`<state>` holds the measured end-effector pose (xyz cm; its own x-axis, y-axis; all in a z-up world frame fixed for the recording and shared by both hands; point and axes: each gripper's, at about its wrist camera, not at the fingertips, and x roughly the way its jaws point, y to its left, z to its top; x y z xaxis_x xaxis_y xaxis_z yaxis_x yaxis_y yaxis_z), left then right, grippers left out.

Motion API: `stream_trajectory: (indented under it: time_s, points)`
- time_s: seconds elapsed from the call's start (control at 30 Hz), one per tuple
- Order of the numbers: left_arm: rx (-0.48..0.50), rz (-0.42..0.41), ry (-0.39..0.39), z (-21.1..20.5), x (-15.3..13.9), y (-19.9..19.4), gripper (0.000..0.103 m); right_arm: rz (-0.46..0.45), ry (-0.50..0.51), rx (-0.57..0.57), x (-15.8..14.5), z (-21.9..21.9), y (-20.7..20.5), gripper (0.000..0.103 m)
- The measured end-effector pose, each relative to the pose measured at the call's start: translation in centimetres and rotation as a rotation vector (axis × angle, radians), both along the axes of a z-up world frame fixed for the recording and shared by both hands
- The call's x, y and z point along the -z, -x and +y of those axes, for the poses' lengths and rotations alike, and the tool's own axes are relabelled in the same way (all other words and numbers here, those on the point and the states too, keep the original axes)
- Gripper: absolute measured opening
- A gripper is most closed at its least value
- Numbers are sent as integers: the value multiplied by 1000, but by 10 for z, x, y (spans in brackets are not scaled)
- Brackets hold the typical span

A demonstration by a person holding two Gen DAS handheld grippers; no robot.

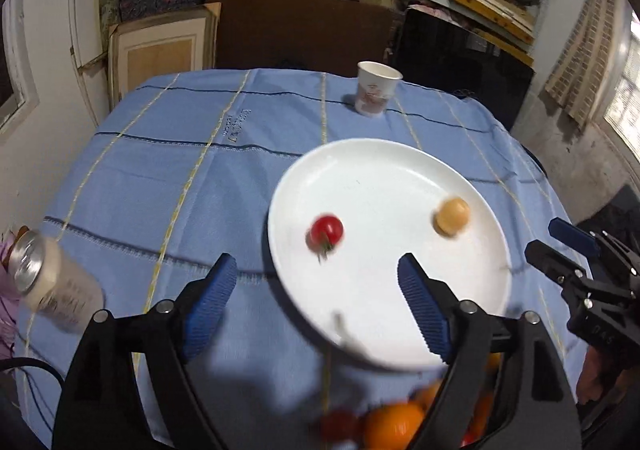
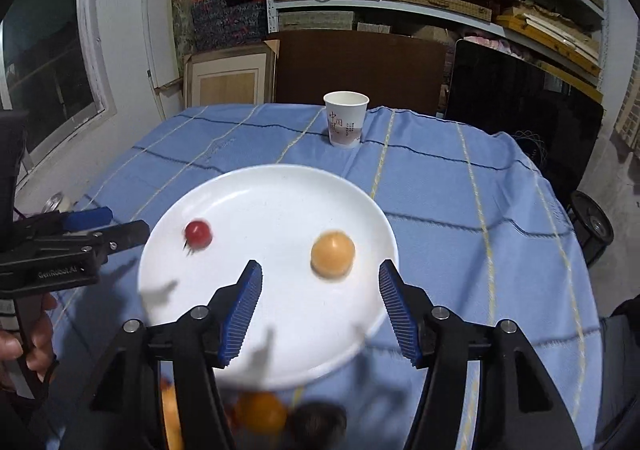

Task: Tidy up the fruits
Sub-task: 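Place the red tomato on the white plate with the left tool while the right tool places the yellow fruit, then grasp a dark mangosteen with the right tool while the left tool grasps another mangosteen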

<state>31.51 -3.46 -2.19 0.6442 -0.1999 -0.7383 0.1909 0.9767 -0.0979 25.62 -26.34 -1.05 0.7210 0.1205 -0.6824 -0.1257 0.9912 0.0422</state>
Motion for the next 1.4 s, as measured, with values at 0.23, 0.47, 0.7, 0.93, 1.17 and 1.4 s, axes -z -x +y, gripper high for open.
stream_trajectory:
  time_s: [0.23,0.47,0.7,0.93,1.17,1.4]
  points:
    - [123,-84,-23,3,-9,125,92,63,-6,-79,27,24,125,62]
    - [104,-84,-12,21,20,203,93,71,38,-99,59,59,191,61]
    - [28,-32,-30,35,51,209,93,103,51,-54,72,66,186,61]
    - [31,-60,-36,36,43,218,93,121,64,-33,78,73,181,61]
    - [34,-57,-34,34,42,219,93,137,78,-15,82,77,172,61]
    - [35,-54,-35,33,43,218,93,143,78,-9,86,78,168,61]
